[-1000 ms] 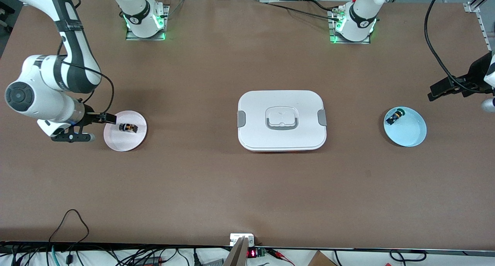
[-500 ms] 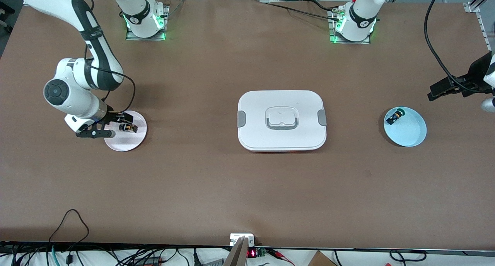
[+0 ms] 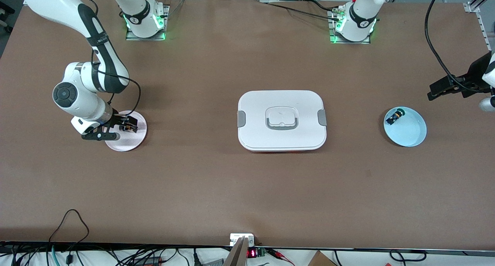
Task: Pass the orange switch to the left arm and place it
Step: 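Move the right gripper over the orange switch on the white plate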
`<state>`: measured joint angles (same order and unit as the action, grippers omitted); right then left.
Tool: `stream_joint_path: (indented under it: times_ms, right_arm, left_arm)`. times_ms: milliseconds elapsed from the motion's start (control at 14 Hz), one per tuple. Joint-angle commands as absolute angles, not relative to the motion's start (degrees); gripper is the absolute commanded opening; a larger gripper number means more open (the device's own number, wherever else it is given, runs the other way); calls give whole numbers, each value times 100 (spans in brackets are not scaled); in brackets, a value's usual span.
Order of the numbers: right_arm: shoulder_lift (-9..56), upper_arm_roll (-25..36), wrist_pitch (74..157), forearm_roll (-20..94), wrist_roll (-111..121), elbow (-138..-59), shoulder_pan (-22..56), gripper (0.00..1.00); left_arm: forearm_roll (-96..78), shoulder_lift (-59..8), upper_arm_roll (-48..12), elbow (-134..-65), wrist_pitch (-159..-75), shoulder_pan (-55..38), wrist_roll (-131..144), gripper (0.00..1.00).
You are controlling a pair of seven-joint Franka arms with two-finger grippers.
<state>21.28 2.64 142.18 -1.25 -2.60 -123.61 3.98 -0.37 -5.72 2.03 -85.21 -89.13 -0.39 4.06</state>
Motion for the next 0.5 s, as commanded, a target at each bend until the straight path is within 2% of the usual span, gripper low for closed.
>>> stream_joint_path:
  times_ms: [0, 429]
  right_arm:
    - [2197, 264, 14335, -62, -413, -12366, 404, 100]
    - [2347, 264, 14554, -62, -413, -12392, 378, 100]
  left_arm:
    - [-88, -642, 211, -8350, -8833, -35, 290, 100]
    - [-97, -642, 211, -8358, -8833, -18, 246, 100]
